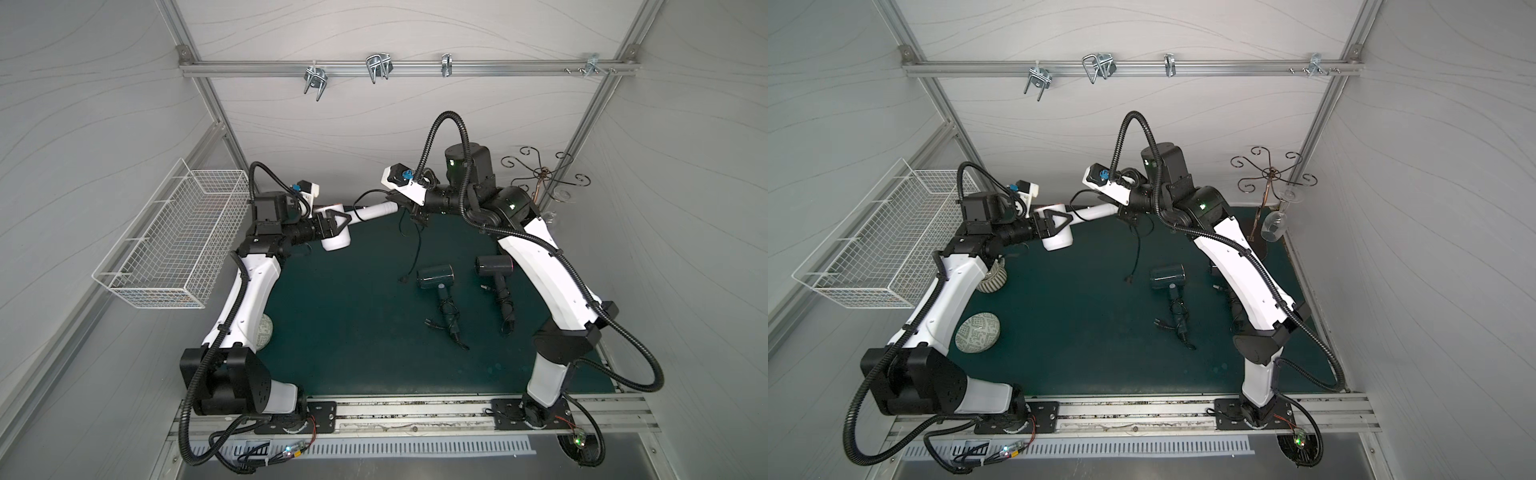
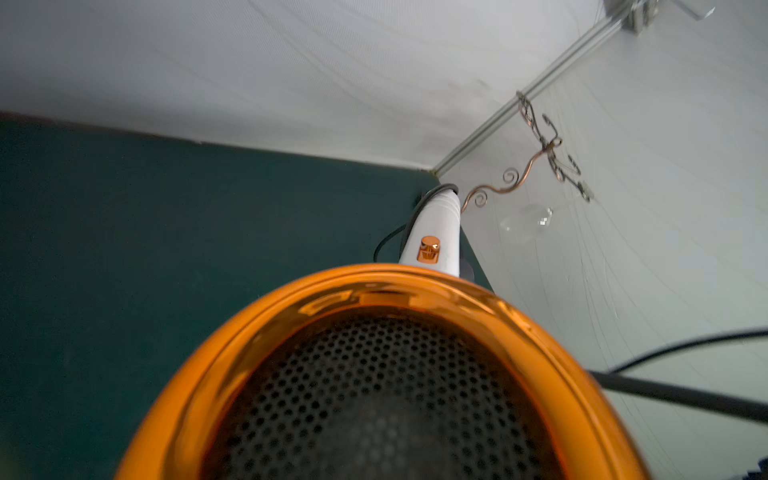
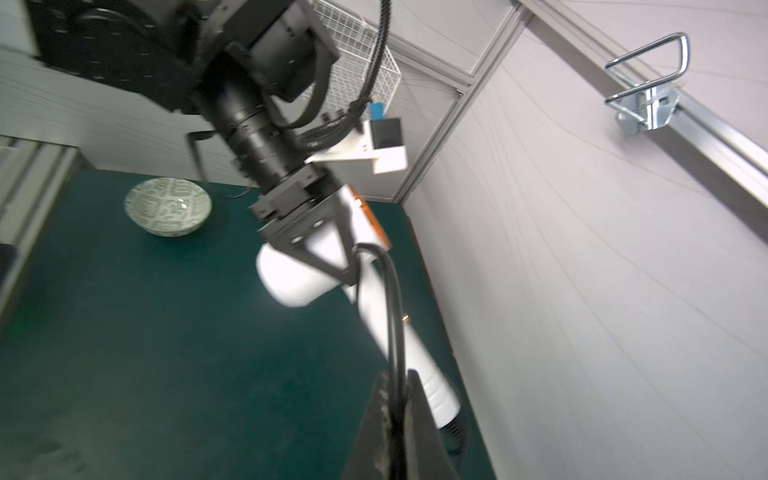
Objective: Wrap the cord around the hair dryer
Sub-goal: Wrap the power cord around the hair dryer.
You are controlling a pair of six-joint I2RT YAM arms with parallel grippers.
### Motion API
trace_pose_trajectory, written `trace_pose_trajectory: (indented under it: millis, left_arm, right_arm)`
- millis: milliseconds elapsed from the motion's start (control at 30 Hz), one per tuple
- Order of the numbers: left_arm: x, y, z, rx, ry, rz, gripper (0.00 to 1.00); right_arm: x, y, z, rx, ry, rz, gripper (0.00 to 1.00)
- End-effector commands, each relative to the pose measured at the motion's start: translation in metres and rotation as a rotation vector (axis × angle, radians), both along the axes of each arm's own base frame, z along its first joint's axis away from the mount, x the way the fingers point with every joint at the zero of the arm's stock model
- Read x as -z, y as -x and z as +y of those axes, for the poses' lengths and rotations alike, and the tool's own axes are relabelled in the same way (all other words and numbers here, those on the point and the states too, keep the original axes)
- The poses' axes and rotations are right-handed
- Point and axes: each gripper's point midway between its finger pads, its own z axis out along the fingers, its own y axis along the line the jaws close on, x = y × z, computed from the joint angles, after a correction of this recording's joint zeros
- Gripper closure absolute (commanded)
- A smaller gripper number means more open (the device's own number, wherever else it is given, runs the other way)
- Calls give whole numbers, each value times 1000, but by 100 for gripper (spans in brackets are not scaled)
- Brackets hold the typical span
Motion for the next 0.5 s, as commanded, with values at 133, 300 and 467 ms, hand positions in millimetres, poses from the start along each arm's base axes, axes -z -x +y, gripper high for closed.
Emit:
trace_pose_trajectory:
  millis: [133, 300, 467]
  left_arm:
    - [0, 35, -26, 103, -180, -101, 100]
    - [40, 34, -27, 96, -269, -12, 100]
    - [73, 25, -18, 54, -354, 71, 100]
  right_arm:
    - [-63, -38, -22, 95, -65, -283, 100]
    - [-95, -33, -20, 84, -158, -356, 100]
    - [-114, -20, -15, 57, -211, -407, 100]
